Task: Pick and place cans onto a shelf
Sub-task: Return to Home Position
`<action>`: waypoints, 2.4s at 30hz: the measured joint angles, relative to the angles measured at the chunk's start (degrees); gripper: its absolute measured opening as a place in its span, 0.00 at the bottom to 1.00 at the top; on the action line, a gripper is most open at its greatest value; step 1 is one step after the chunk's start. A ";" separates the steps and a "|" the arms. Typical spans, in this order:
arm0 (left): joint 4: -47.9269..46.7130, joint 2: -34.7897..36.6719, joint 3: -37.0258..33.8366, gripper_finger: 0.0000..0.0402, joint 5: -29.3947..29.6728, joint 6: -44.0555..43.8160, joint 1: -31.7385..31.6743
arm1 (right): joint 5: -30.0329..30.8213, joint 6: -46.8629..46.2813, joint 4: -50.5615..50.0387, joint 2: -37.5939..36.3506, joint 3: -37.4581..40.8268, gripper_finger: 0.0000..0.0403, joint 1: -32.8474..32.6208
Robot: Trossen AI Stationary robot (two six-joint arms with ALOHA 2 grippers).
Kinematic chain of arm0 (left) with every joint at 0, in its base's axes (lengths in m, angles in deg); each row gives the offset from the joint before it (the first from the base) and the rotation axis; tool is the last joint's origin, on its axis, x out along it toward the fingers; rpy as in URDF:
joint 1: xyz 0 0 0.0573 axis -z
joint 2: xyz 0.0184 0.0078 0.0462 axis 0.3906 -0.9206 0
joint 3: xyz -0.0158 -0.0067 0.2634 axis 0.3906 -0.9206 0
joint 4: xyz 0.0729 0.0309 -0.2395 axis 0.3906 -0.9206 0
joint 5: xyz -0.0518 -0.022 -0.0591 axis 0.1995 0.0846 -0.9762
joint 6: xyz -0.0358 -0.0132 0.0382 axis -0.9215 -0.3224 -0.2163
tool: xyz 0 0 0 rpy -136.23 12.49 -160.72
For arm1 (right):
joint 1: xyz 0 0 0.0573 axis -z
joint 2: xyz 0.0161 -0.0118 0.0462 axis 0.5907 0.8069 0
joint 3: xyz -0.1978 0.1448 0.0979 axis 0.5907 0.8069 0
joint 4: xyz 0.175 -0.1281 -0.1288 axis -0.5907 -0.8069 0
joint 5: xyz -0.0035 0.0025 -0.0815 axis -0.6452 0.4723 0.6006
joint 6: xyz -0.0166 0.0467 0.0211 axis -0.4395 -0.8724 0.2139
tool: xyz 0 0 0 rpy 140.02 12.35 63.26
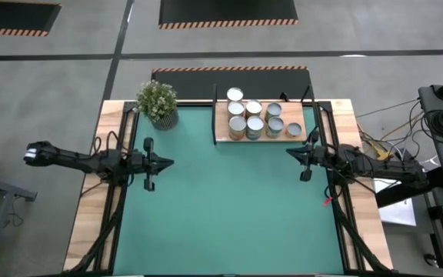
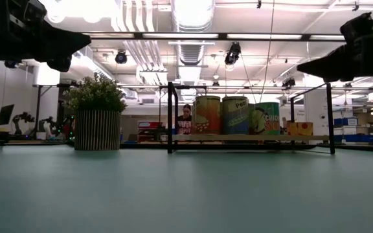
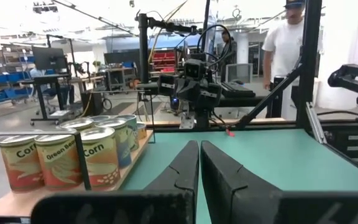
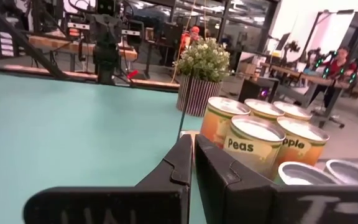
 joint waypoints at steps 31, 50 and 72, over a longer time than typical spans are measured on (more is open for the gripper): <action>-0.03 -1.84 0.02 0.00 -0.02 0.00 0.00 | 0.17 -7.51 0.08 0.97 0.07 0.02 0.00; -0.05 -1.86 0.04 0.00 -0.05 0.00 -0.02 | 0.17 -7.50 0.09 0.97 0.09 0.02 0.00; -0.05 -1.86 0.07 0.00 -0.05 0.02 0.00 | 0.17 -7.49 0.09 0.97 0.11 0.02 0.00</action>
